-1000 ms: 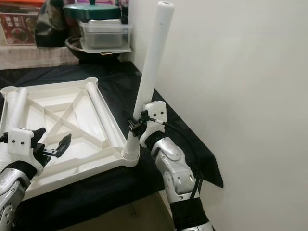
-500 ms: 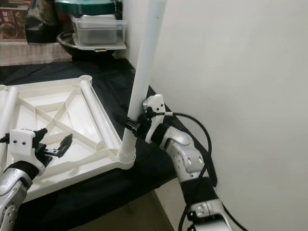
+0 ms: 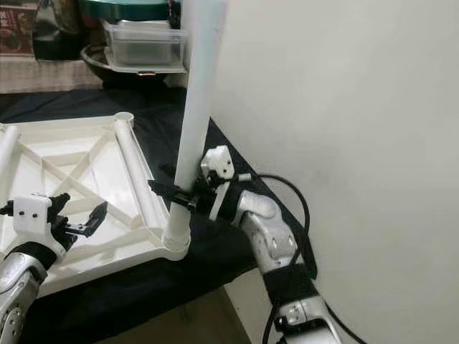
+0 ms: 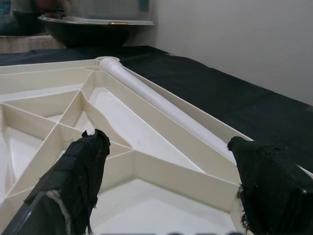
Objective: Building children table
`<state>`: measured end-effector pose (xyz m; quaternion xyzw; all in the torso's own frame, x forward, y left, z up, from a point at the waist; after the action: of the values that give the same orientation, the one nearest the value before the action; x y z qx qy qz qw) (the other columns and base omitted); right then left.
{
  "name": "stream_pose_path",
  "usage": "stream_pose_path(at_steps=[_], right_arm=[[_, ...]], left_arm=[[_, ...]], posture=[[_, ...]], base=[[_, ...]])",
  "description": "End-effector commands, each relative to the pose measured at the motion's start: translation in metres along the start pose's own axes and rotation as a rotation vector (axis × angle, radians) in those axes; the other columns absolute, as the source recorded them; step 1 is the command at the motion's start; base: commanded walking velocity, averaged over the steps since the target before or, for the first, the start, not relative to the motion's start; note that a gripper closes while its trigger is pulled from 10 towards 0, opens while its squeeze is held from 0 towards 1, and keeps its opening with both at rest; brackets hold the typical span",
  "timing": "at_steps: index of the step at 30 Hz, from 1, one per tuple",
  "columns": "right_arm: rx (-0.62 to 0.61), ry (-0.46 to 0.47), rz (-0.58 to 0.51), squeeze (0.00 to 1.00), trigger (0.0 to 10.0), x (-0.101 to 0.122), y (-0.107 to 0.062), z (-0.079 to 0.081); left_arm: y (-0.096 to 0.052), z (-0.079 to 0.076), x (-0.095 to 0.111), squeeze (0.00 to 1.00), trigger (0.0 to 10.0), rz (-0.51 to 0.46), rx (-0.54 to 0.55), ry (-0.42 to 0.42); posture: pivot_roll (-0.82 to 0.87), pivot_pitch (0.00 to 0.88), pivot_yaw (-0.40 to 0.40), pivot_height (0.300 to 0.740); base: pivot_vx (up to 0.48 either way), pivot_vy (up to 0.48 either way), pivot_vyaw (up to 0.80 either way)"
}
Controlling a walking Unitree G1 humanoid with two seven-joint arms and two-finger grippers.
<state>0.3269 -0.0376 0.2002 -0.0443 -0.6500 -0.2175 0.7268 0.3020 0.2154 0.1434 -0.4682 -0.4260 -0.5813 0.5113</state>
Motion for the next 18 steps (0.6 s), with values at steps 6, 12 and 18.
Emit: stream_pose_path(at_steps=[6,12,18], right_arm=[[-0.048,0.047,-0.023,0.0,10.0,-0.017,-0.013,0.01],[-0.057,0.064,-0.003,0.0,10.0,-0.02,-0.016,0.009],[-0.087,0.115,0.075,0.0,10.0,-0.028,-0.012,0.001]], left_arm=[[-0.001,-0.001,0.001,0.0,10.0,-0.003,-0.012,-0.013],[0.0,-0.001,0.001,0.0,10.0,-0.002,-0.017,-0.015],[0.001,-0.003,0.001,0.0,10.0,-0.004,-0.02,-0.02]], posture=[[0.15,0.0,-0.143,0.74],[0.14,0.0,-0.136,0.74],[0.14,0.0,-0.146,0.74]], base=[[0.0,0.0,0.0],[0.0,0.0,0.0],[0.0,0.0,0.0]])
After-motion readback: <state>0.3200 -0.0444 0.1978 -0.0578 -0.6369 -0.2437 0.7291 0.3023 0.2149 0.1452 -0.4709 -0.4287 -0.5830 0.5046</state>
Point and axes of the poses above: a point about 5 cm out from each wrist's last joint towards the gripper, its own y axis pointing out of the wrist towards the gripper, its own x axis along the axis of the wrist's last joint, z = x × y, the point moved 4 cm from there along y, pointing out of the wrist towards the gripper, and after that the axes turned 11 degrees about y, right-handed, at the moved point
